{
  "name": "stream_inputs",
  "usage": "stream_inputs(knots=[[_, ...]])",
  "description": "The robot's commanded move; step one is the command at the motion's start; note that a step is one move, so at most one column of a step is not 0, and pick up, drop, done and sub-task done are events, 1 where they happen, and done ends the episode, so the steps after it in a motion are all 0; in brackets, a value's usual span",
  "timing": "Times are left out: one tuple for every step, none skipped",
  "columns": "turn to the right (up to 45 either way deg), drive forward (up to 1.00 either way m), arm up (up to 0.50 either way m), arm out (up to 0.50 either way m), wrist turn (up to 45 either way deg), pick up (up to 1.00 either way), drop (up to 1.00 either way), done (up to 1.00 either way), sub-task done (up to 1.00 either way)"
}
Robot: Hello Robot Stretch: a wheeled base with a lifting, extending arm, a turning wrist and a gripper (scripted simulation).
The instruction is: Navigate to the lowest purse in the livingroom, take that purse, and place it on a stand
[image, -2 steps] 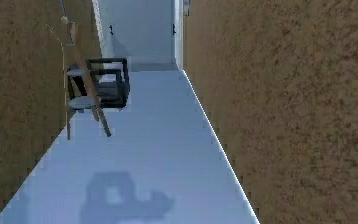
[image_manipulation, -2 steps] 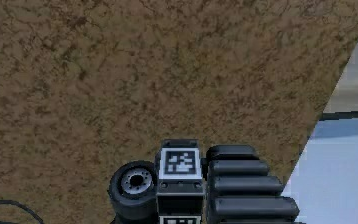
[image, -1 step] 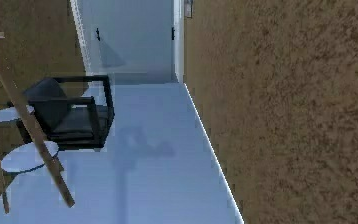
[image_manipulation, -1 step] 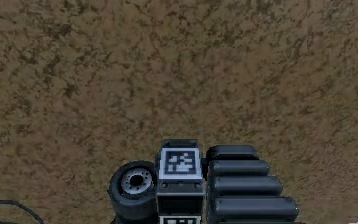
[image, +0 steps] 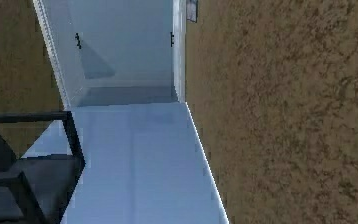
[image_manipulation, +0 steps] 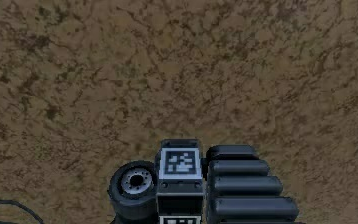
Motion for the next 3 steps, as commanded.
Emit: stream_inputs(knots=[[-3.0,0.0,0.0,0.0,0.0,0.0,0.0,0.0,0.0],[0.0,0.75,0.0,0.0,0.0,0.0,0.0,0.0,0.0],[-18.0,0.0,0.0,0.0,0.0,0.0,0.0,0.0,0.0]])
